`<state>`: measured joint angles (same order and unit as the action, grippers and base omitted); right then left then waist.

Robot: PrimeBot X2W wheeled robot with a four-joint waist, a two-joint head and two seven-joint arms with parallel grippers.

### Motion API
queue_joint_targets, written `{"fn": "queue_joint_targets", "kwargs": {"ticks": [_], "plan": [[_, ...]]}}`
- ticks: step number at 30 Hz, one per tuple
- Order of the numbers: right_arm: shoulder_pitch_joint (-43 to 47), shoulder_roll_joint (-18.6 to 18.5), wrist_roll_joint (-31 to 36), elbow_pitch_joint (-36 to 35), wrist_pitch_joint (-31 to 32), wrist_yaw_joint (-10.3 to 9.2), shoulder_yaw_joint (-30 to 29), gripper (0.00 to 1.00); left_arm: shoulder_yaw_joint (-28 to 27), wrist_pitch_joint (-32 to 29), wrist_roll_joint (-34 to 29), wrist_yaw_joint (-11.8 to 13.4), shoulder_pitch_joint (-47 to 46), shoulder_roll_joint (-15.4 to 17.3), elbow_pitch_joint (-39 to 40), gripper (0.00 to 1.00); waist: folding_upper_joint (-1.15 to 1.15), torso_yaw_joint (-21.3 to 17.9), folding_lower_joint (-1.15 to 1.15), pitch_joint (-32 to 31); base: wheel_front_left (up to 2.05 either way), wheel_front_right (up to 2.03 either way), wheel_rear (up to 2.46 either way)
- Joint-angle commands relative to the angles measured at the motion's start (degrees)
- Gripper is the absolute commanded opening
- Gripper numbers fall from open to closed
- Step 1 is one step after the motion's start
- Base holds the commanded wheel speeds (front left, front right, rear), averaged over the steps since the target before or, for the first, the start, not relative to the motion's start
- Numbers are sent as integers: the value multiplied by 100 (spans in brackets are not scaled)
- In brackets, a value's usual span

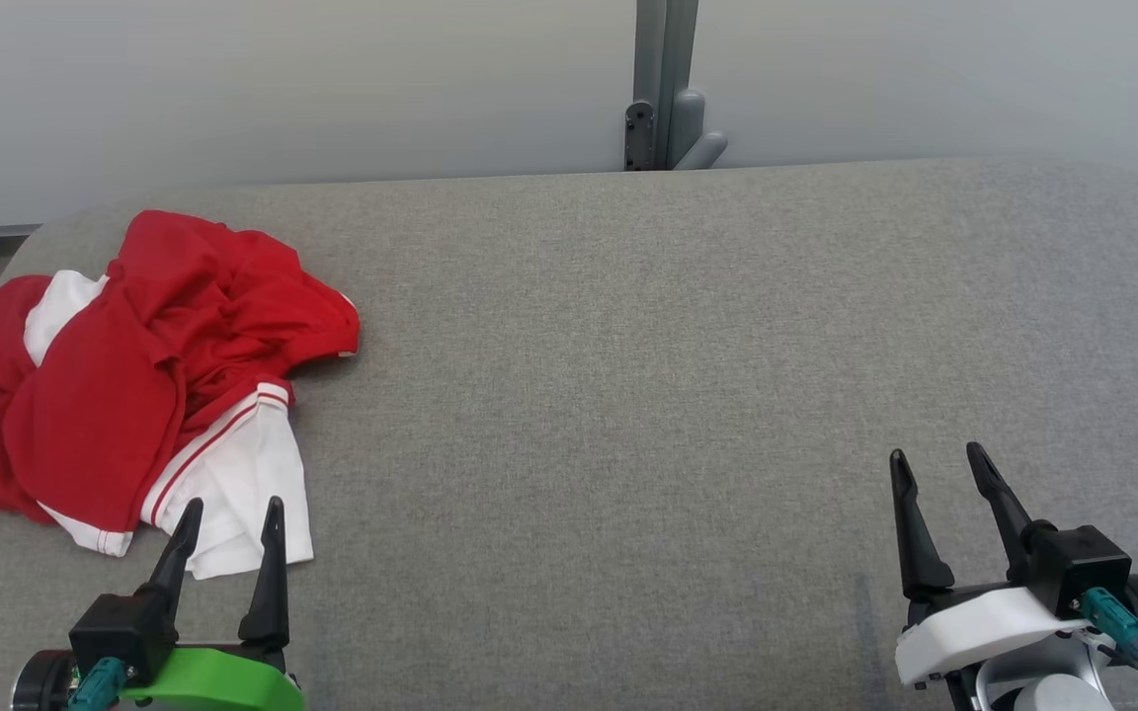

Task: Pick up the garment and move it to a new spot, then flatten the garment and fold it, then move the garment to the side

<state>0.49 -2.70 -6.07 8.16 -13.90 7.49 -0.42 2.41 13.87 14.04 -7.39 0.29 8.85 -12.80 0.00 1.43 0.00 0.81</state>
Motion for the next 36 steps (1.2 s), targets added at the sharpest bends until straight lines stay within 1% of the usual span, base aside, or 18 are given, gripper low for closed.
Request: {"fn": "queue_joint_targets", "kwargs": {"ticks": [1, 10, 28, 32, 36], "plan": [[60, -30, 129, -11, -50, 0, 8, 100, -23, 47, -111, -16, 25, 12, 29, 100, 0, 4, 0, -1, 0, 0, 0], [85, -31, 473, -22, -146, 0, 12, 100, -30, 149, -443, -17, 79, 56, 37, 100, 0, 16, 0, 9, 0, 0, 0], [84, -30, 324, 9, -133, 0, -64, 100, -38, 138, -393, -17, 22, 55, 13, 100, 0, 50, 0, 53, 0, 0, 0], [150, -27, 260, -25, -133, 0, -121, 100, 40, 137, -378, -15, -105, 56, -3, 100, 0, 288, 0, 44, 0, 0, 0], [198, -28, 240, -40, -133, 0, -95, 100, 53, 138, -392, -9, -119, 68, -10, 100, 0, 756, 0, -3, 0, 0, 0]]}}
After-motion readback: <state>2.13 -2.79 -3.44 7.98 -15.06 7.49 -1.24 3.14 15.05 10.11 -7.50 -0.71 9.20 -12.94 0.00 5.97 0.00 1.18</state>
